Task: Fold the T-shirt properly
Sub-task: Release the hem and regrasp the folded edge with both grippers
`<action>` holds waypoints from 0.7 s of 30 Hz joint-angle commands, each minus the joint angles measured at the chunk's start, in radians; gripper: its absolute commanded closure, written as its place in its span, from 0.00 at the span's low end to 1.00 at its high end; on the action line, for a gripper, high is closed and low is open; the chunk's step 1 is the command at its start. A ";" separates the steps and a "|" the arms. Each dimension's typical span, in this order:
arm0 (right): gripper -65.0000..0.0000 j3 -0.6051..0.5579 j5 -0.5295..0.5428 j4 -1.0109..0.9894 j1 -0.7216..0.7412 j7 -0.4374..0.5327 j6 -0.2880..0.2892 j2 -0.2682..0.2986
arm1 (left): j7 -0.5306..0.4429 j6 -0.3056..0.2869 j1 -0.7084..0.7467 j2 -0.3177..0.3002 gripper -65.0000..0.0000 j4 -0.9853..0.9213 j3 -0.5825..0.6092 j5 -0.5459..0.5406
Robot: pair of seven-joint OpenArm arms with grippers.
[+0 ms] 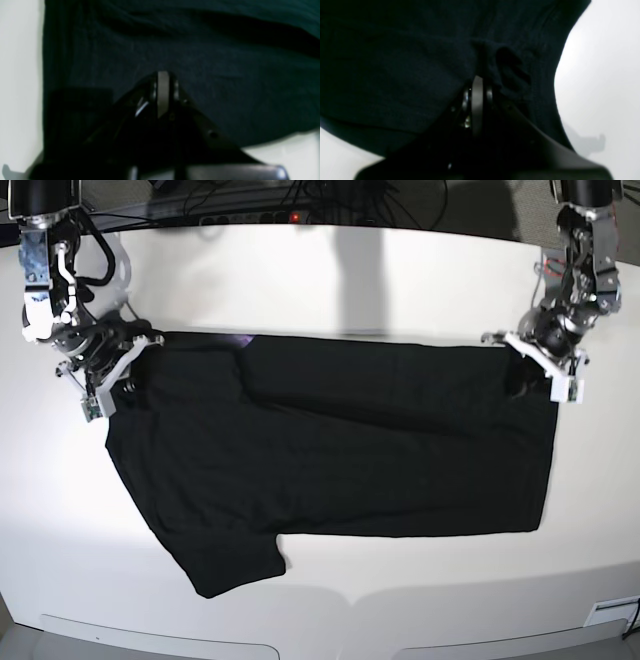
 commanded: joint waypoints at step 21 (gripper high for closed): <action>1.00 0.143 -0.007 0.259 -0.499 0.089 0.003 0.018 | -0.082 0.000 0.410 -0.037 1.00 0.238 -0.039 0.024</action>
